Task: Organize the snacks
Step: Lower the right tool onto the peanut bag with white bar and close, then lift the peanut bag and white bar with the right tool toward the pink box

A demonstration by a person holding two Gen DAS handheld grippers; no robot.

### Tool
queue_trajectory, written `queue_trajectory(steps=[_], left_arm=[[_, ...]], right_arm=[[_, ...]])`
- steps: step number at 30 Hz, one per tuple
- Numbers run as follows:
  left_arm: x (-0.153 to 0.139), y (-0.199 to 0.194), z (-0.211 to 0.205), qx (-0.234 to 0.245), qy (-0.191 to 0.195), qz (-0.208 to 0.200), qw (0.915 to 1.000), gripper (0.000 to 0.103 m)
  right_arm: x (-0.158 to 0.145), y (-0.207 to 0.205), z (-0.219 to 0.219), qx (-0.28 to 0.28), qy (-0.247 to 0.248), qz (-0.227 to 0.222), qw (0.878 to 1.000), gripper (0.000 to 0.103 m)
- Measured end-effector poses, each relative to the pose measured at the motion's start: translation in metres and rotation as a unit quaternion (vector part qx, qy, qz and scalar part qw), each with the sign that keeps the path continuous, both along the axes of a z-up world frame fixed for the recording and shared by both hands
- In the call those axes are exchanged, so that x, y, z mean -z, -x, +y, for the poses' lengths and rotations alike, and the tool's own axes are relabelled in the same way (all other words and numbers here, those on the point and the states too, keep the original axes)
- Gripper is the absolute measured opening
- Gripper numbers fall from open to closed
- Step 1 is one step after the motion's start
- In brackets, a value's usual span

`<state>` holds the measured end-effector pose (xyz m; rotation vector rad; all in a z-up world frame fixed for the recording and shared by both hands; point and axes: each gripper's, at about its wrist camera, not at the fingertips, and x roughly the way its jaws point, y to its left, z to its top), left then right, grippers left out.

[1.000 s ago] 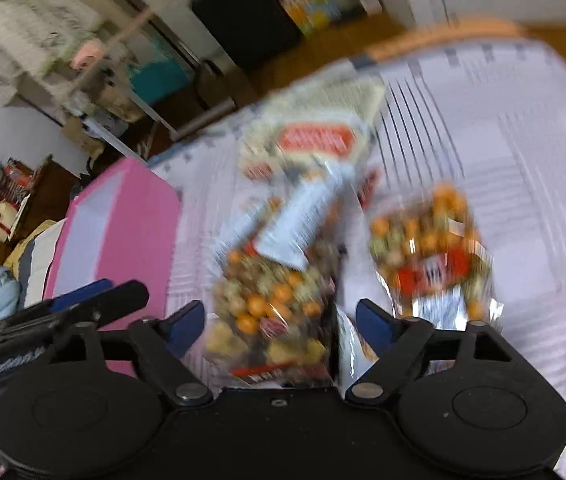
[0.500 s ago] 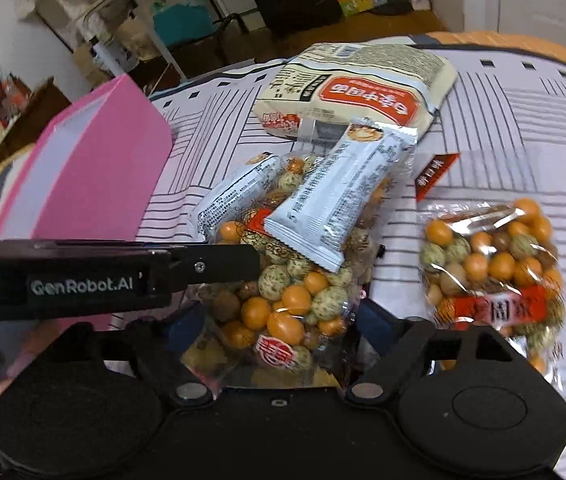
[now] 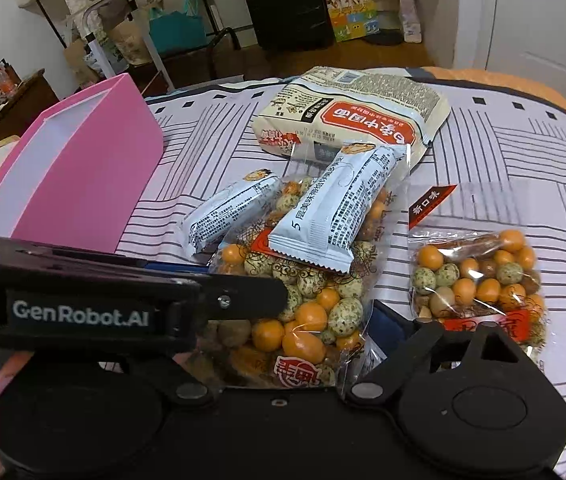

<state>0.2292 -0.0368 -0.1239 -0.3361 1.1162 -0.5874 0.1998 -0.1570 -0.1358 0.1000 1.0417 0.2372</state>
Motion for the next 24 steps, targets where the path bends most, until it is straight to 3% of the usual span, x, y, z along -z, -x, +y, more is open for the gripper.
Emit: queue_trajectory(steps=[3,11,14,24], left_arm=[[-0.008,0.005,-0.005,0.01,-0.013,0.001,0.9999,0.042],[-0.038,0.022,-0.008,0.039,-0.049,0.054,0.9966,0.046],[-0.044,0.033,-0.004,0.036,-0.059,0.075,0.9948,0.047],[-0.076,0.087,0.01,0.026,-0.095,0.008,0.9951,0.047]], right_arm=[[-0.007,0.004,-0.006,0.006,-0.022,0.018,1.0,0.093],[-0.027,0.028,-0.007,-0.003,-0.067,0.065,0.996,0.093],[-0.034,0.039,0.0,-0.017,-0.065,0.06,0.996,0.093],[-0.049,0.096,0.019,-0.017,-0.08,-0.016,0.996,0.092]])
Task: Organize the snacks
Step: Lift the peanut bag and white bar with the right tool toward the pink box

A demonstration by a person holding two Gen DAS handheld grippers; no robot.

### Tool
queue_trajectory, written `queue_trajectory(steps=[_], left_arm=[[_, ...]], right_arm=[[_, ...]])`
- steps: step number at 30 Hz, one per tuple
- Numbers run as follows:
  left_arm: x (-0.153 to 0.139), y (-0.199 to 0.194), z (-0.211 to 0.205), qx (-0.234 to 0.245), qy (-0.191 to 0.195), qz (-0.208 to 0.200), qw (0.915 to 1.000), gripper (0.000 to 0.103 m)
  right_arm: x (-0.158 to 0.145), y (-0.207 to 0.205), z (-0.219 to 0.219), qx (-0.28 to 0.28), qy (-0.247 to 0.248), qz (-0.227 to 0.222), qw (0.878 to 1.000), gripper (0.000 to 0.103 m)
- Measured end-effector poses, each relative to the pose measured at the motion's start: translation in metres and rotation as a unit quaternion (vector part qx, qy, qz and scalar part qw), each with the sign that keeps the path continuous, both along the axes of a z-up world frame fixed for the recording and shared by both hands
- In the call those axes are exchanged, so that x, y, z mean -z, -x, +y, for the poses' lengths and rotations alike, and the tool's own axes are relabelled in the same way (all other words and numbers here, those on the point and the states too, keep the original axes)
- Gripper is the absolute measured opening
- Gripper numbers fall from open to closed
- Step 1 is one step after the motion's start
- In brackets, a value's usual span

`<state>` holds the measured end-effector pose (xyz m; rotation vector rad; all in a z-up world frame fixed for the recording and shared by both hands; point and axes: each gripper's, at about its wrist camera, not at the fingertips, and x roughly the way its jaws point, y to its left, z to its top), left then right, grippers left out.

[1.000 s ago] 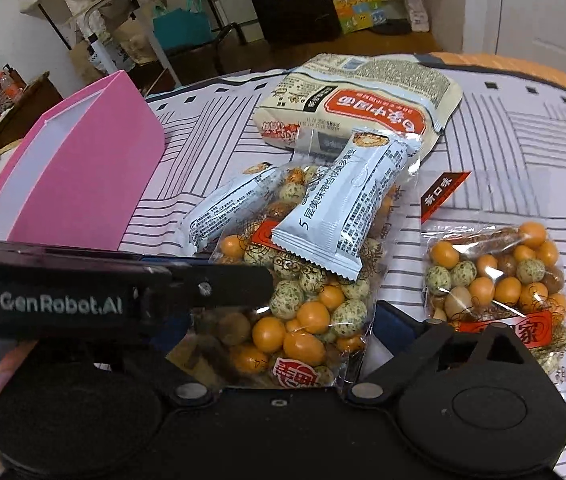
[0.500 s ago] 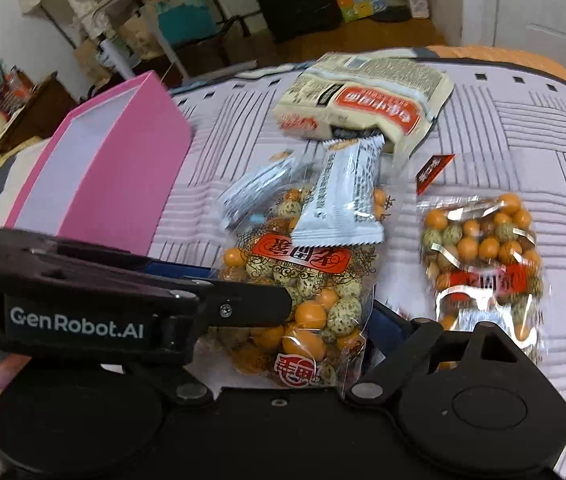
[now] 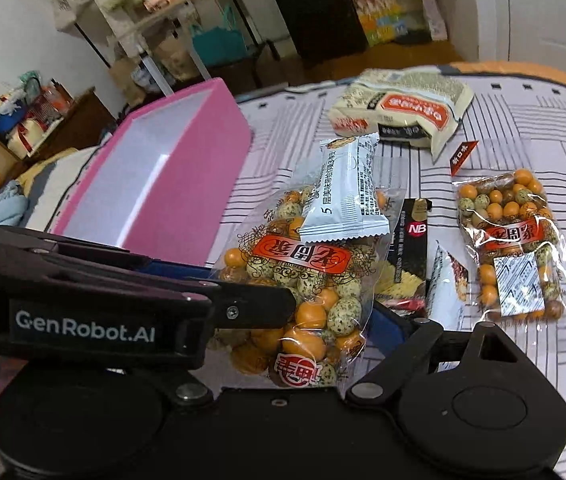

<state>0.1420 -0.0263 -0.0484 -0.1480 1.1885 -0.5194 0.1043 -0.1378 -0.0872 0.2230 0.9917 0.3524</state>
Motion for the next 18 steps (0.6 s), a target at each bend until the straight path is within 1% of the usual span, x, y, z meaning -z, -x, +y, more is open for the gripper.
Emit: queue_trajectory(steps=[2,7,12,18], left_arm=[[-0.004,0.014,0.003,-0.003,-0.003,-0.017,0.9998,0.047],[-0.012,0.039,0.011,-0.005,-0.007,-0.043,0.999,0.047],[-0.024,0.063,0.033,-0.02,0.002,-0.057,0.9982,0.047],[-0.045,0.083,0.064,-0.038,0.008,-0.079,0.9962,0.047]], right_arm=[[-0.005,0.012,0.006,-0.003,0.006,-0.013,1.0,0.092],[-0.015,0.032,0.021,-0.017,0.021,-0.04,0.999,0.092],[-0.032,0.046,0.044,-0.044,0.038,-0.063,0.996,0.092],[-0.055,0.054,0.073,-0.074,0.055,-0.088,0.992,0.092]])
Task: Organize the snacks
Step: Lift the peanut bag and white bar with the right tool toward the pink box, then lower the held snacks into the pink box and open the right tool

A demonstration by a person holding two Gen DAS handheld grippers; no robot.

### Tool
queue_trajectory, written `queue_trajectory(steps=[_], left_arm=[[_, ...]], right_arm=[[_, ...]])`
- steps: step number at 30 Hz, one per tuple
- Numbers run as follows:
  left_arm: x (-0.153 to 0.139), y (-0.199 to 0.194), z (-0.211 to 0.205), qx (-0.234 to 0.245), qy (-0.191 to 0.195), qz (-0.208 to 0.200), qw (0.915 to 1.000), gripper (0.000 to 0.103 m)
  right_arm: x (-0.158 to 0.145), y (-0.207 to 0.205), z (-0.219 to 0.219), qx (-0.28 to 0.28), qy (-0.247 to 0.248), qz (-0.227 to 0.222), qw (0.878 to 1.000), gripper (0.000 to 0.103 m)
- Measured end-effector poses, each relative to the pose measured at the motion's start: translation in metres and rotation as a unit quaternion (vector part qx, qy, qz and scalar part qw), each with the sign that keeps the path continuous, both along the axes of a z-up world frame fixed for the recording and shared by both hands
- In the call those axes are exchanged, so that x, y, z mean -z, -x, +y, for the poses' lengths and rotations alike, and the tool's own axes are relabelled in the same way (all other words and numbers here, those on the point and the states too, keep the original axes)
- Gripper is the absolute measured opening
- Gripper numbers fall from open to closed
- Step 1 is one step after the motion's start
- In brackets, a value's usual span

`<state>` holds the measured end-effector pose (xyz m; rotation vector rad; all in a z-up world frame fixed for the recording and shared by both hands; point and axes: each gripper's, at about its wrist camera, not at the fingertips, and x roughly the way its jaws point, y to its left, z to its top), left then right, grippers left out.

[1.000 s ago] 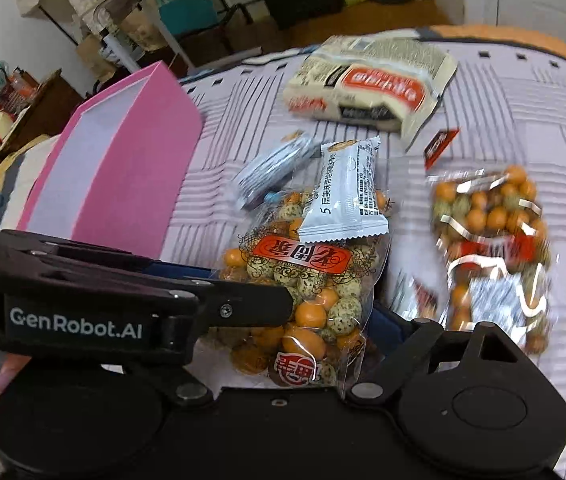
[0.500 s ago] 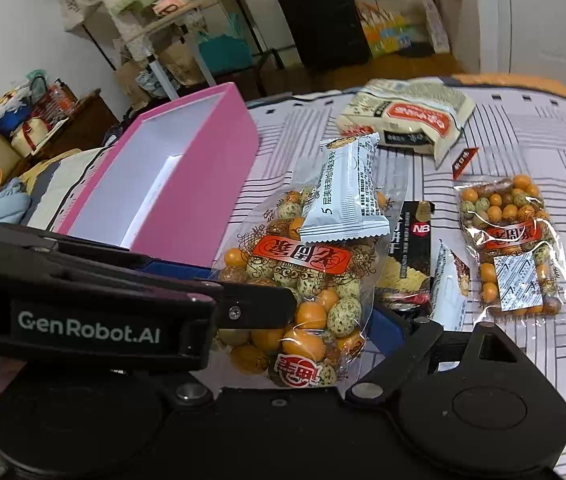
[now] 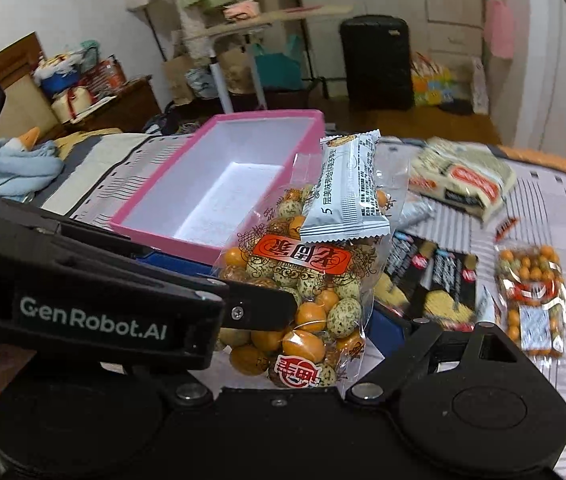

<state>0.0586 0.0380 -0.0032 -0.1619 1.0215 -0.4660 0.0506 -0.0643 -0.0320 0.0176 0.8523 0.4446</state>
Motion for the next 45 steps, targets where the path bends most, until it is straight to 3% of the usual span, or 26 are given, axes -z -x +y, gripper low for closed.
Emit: queue_trajectory(steps=[8,16,30,35,41,45], left_arm=[[-0.019,0.0,0.039,-0.037,-0.017,-0.03,0.9987,0.047],[-0.016,-0.04,0.089,-0.074,-0.028,-0.042,0.996,0.047],[0.041,-0.126,0.152,-0.106,-0.009,0.006,0.9943,0.048],[0.059,-0.138,0.155,-0.11,-0.002,0.025,0.9937,0.047],[0.068,-0.141,0.153,-0.115,-0.02,0.02,0.9929,0.048],[0.062,-0.134,0.152,-0.118,-0.025,0.01,0.9926,0.049]], right_arm=[[-0.007,-0.022,0.042,-0.043,-0.002,-0.028,0.999,0.092],[0.0,-0.076,0.087,-0.062,-0.017,-0.028,0.998,0.092],[0.048,-0.152,0.14,-0.063,0.005,0.036,0.997,0.092],[0.06,-0.16,0.145,-0.059,0.026,0.053,0.997,0.093],[0.058,-0.149,0.159,-0.068,0.096,0.006,0.993,0.092],[0.042,-0.141,0.15,-0.071,0.099,0.001,0.993,0.093]])
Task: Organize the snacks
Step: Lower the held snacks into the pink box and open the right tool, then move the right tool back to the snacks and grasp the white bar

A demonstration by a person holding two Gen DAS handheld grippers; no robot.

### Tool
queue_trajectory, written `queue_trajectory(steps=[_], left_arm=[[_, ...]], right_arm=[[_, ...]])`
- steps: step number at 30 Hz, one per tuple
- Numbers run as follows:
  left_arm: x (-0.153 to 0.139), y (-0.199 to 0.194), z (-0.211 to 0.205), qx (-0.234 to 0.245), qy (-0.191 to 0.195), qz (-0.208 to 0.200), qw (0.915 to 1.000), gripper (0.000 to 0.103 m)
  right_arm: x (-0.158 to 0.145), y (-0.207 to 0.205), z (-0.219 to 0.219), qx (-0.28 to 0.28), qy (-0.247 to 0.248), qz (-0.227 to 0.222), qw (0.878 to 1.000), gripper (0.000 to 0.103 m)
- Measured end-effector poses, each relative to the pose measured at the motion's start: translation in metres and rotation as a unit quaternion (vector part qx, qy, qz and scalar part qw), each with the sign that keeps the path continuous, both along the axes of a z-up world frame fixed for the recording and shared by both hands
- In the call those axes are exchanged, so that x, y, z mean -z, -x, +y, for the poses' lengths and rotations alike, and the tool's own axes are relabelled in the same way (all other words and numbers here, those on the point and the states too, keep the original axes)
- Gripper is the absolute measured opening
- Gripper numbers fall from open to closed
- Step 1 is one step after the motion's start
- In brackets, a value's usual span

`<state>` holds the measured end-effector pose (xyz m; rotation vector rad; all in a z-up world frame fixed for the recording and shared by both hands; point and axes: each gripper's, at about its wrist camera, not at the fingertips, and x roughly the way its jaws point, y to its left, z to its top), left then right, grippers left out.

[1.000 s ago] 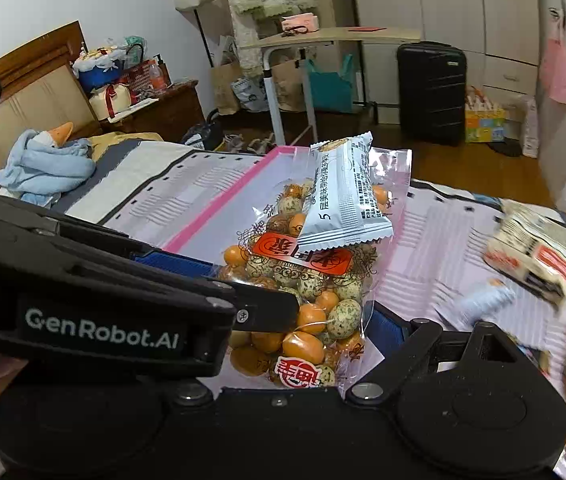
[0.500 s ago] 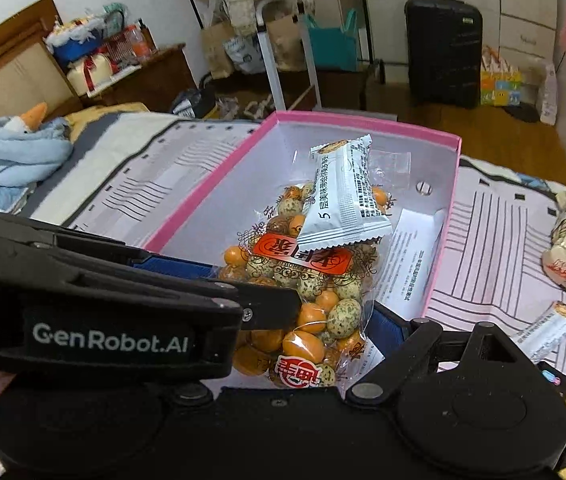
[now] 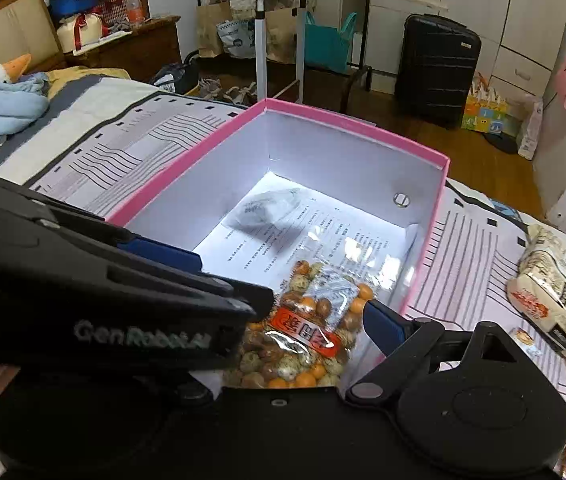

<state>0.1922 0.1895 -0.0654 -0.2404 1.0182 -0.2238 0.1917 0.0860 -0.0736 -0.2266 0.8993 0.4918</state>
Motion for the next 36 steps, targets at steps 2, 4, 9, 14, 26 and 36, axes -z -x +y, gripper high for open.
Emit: queue_trajectory(steps=[2,4,9,14,26,36], left_arm=[[-0.007,0.006,0.0,-0.002,-0.004,-0.008,1.0,0.049],[-0.016,0.014,-0.002,-0.001,-0.012,-0.019,0.9998,0.05],[-0.046,0.038,-0.011,0.013,-0.022,-0.042,0.9988,0.051],[-0.079,0.061,-0.022,0.032,-0.014,-0.061,0.9975,0.053],[-0.119,0.08,-0.096,0.093,-0.015,-0.083,0.9921,0.054],[-0.075,0.044,-0.182,0.135,-0.044,-0.057,0.9882,0.054]], right_arm=[[-0.012,0.008,-0.01,0.0,-0.005,-0.003,1.0,0.093],[-0.025,0.015,-0.02,-0.003,-0.006,-0.009,1.0,0.093],[-0.063,0.036,-0.059,-0.002,-0.016,-0.024,1.0,0.095],[-0.096,0.055,-0.114,0.02,-0.031,-0.033,0.999,0.095],[-0.092,0.074,-0.233,0.072,-0.065,0.042,0.994,0.09],[-0.001,0.048,-0.298,0.151,-0.093,0.14,0.974,0.07]])
